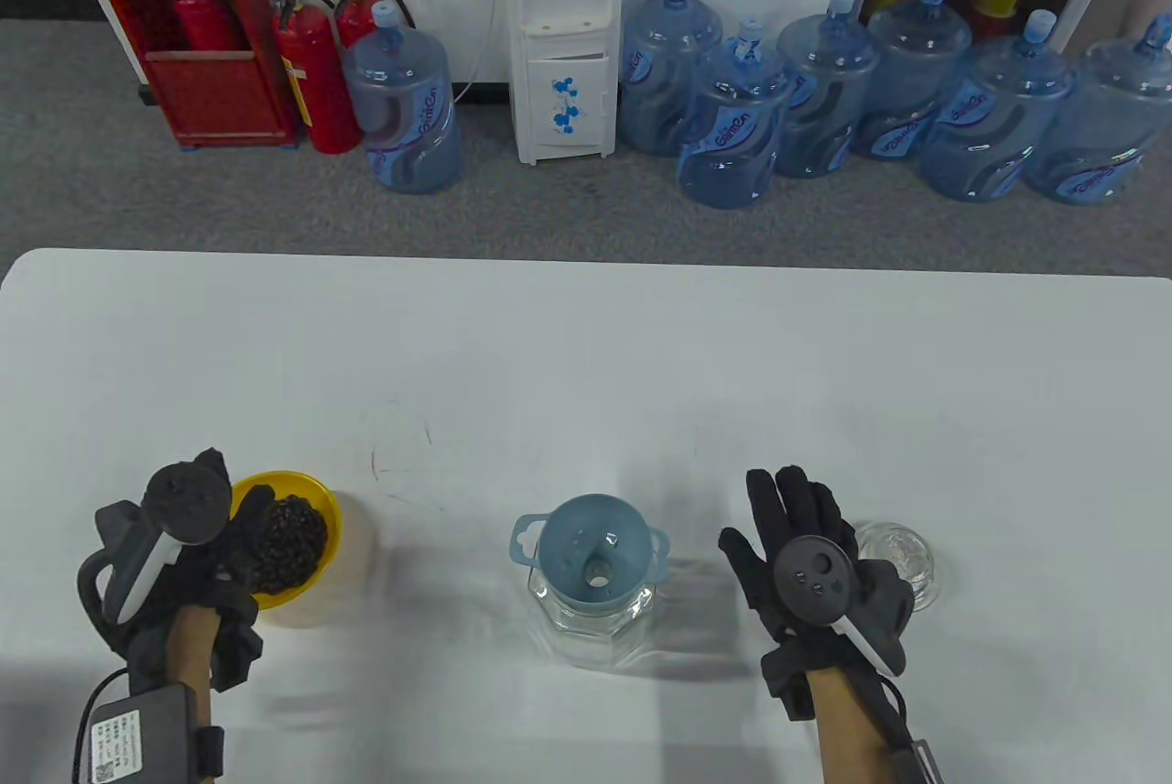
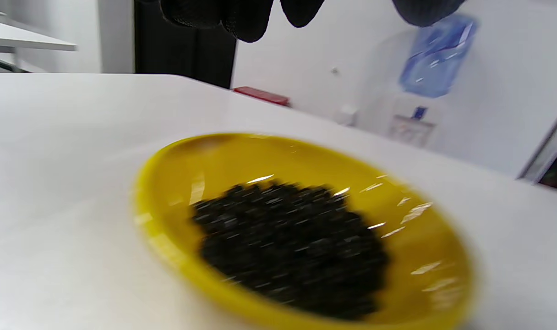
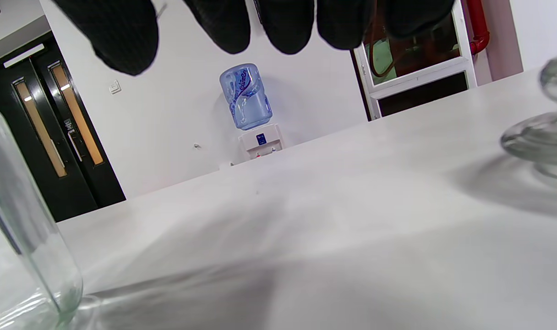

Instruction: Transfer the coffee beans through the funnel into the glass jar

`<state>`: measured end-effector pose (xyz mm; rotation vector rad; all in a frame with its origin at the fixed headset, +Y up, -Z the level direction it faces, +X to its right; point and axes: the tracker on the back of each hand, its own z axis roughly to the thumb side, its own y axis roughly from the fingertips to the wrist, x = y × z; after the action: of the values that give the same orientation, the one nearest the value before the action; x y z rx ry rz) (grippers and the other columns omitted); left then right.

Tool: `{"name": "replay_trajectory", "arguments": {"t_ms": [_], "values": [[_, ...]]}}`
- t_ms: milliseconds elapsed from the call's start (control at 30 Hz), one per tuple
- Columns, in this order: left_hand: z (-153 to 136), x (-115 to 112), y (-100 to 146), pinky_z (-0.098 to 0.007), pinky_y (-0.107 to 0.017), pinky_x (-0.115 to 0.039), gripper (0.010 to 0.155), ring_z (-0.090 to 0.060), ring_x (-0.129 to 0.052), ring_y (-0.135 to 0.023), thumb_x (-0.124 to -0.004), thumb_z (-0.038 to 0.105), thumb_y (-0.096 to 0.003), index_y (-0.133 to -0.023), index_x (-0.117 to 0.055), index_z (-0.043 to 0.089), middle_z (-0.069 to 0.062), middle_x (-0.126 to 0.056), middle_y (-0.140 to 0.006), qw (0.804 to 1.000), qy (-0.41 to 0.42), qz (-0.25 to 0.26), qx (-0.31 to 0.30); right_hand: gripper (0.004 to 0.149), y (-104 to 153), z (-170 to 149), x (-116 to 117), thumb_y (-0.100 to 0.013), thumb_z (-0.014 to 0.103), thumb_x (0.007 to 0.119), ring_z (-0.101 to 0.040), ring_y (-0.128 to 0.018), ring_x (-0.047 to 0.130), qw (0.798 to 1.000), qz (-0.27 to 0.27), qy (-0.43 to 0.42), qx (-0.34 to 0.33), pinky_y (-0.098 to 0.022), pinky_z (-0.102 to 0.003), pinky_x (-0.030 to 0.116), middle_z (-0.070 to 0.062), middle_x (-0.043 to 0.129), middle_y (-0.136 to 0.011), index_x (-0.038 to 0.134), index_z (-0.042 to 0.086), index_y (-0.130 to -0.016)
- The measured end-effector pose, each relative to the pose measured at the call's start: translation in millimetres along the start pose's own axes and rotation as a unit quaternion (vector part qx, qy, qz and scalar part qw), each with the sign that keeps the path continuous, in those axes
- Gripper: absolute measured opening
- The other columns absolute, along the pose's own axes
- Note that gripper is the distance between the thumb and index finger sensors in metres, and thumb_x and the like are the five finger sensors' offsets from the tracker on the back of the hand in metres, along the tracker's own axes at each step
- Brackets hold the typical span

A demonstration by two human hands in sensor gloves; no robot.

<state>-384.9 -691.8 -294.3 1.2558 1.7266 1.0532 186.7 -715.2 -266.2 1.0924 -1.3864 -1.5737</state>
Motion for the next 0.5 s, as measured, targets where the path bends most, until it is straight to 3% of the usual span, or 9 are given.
{"name": "replay_trajectory", "arguments": {"t_ms": [167, 367, 500], "values": [[-22, -27, -16, -0.062, -0.080, -0.043, 0.073, -0.049, -0.046, -0.114, -0.058, 0.056, -0.0589, -0.118, -0.035, 0.021, -0.014, -0.040, -0.124, 0.998, -0.005, -0.044, 0.044, 0.071, 0, 0, 0, -0.066, 0.059, 0.065, -0.048, -0.115, 0.041, 1.000, 0.004, 0.005, 0.002, -0.077, -0.069, 0.044, -0.018, 0.036, -0.129, 0.043, 0.024, -0.124], [-30, -42, -25, -0.061, -0.080, -0.047, 0.072, -0.047, -0.053, -0.113, -0.060, 0.054, -0.0594, -0.118, -0.035, 0.020, -0.013, -0.045, -0.123, 0.995, 0.005, -0.070, 0.067, 0.072, 0, -1, 0, -0.065, 0.059, 0.065, -0.048, -0.115, 0.041, 1.000, 0.005, 0.003, 0.006, -0.077, -0.069, 0.045, -0.019, 0.036, -0.129, 0.043, 0.024, -0.124], [-35, -43, -29, -0.052, -0.071, -0.069, 0.067, -0.036, -0.083, -0.097, -0.062, 0.048, -0.0599, -0.116, -0.041, 0.019, -0.012, -0.064, -0.115, 0.994, -0.012, -0.073, 0.087, 0.072, 0, -2, 0, -0.066, 0.059, 0.065, -0.048, -0.115, 0.041, 1.000, 0.007, 0.002, 0.010, -0.077, -0.069, 0.045, -0.019, 0.036, -0.129, 0.043, 0.023, -0.124]]}}
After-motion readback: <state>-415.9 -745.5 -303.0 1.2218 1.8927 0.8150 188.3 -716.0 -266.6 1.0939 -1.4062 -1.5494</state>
